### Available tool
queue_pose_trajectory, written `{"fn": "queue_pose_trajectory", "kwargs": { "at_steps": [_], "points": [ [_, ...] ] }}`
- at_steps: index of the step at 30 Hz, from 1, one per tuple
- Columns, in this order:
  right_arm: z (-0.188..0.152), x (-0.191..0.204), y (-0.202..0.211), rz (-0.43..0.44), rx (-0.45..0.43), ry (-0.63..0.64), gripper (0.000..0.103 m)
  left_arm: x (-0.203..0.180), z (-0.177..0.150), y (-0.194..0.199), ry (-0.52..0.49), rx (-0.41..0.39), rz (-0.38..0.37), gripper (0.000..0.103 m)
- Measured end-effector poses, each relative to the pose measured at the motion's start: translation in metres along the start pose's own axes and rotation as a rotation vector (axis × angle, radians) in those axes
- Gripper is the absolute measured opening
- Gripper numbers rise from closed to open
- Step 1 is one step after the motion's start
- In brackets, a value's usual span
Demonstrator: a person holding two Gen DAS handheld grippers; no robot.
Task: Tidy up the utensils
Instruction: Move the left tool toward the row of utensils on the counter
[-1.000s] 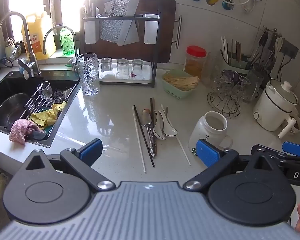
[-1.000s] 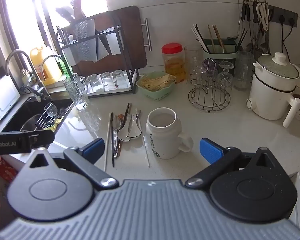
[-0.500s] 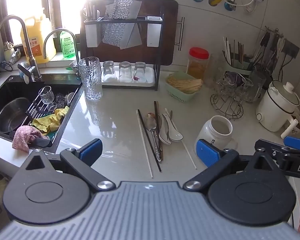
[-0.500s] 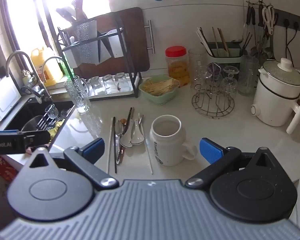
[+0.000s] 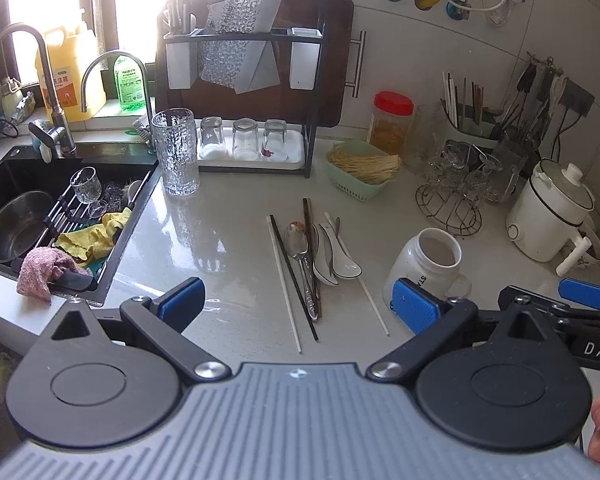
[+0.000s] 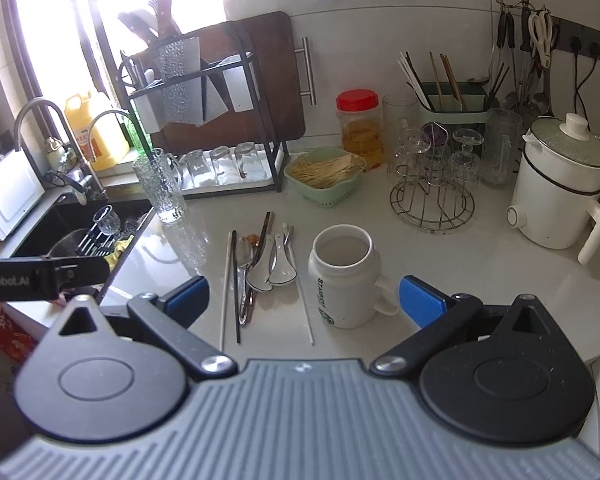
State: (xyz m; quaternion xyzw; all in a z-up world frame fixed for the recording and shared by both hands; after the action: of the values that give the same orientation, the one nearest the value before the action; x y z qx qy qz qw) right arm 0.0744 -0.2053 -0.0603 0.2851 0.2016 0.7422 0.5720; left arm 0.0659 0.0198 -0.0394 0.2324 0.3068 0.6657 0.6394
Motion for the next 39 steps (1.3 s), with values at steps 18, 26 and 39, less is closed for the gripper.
{"fn": "queue_pose_trajectory", "kwargs": {
  "at_steps": [18, 26, 39],
  "points": [
    [-0.013, -0.002, 0.001, -0.025, 0.031, -0.001, 0.103, 0.003, -0.013, -0.004, 0.016, 0.036, -0.018, 0.102],
    [-0.012, -0.002, 0.001, -0.022, 0.028, 0.0, 0.103, 0.002, -0.01, -0.003, 0.024, 0.029, -0.015, 0.102],
    [-0.014, -0.006, 0.0, -0.012, 0.034, -0.005, 0.103, -0.003, -0.011, -0.005, 0.016, 0.034, -0.005, 0.102]
  ]
}}
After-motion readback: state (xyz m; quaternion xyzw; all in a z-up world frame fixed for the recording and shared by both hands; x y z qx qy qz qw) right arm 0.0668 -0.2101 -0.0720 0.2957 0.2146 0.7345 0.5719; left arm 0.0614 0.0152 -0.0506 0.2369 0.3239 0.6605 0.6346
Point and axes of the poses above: each gripper's, at about its wrist camera, not at the fingertips, and y roughly against the way its jaws point, x to its left, z to its top, the point moved 6 cm from there along -y, roughly the way its jaws point, and after that the axes turned 1 degree about x, right-handed, at the moved point
